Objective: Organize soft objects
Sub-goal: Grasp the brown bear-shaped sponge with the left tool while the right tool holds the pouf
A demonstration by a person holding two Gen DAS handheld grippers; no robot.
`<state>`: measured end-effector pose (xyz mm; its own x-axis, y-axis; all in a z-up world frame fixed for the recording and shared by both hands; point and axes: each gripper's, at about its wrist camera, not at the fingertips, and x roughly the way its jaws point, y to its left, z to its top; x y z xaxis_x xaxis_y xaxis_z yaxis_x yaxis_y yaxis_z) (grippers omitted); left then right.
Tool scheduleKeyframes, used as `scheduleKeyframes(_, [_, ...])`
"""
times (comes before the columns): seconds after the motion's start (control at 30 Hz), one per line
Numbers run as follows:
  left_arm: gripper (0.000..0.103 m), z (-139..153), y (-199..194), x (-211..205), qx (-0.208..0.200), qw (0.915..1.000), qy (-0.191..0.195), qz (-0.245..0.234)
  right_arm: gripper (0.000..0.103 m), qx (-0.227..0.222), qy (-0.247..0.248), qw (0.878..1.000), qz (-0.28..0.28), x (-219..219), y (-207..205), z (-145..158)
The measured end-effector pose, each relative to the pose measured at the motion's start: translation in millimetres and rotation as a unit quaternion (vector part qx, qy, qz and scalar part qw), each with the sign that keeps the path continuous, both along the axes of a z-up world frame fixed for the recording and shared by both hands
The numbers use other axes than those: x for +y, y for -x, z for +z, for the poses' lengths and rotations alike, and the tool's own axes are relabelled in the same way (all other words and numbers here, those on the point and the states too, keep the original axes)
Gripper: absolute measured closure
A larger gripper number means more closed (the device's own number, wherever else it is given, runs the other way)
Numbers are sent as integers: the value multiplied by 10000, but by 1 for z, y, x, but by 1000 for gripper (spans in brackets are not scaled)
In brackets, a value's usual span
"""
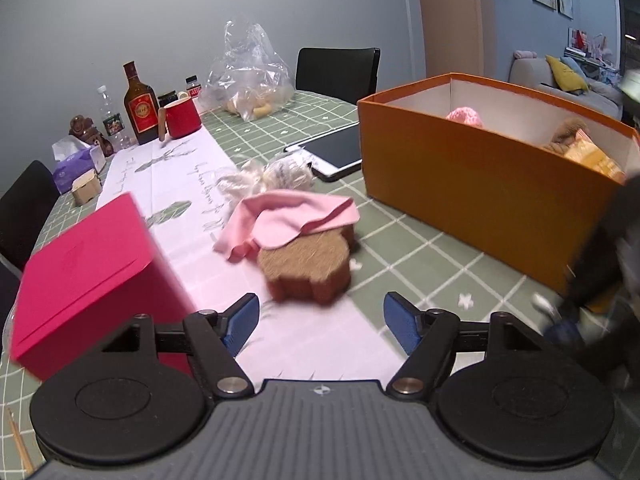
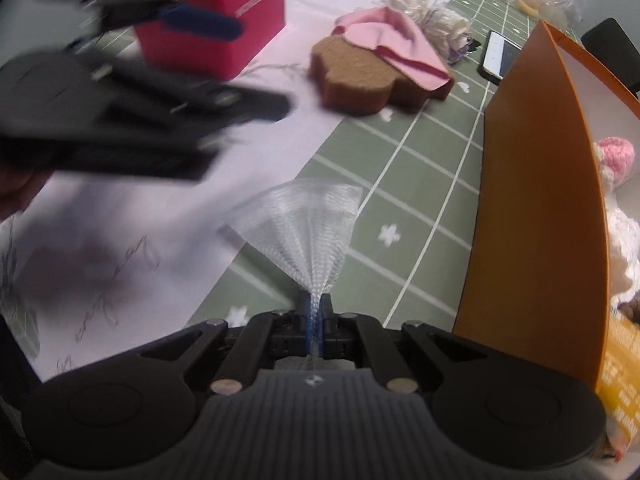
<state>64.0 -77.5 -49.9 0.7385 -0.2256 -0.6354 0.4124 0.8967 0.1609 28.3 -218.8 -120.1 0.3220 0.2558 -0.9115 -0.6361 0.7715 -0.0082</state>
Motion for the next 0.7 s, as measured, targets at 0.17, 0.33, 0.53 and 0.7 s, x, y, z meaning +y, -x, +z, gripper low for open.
scheduleKeyframes(0.17, [12,-5,-24,-23,-164,9994,-265,122,103,66,-94,9999,117,-9,19,-3])
scheduleKeyframes(0.33, [12,-20,-59,-24,185,9983,-327,435,103,101,-232,9997,59,-17,18,-2])
scheduleKeyframes(0.53, [10,-30,-78,-26,475,9966,-274,616,102,101,-300,9995,93,-18,16,-2])
scheduleKeyframes(0.7, [6,-35,-84,-31,492,9958,-442,631,102,87,-338,9993,97,-17,15,-1])
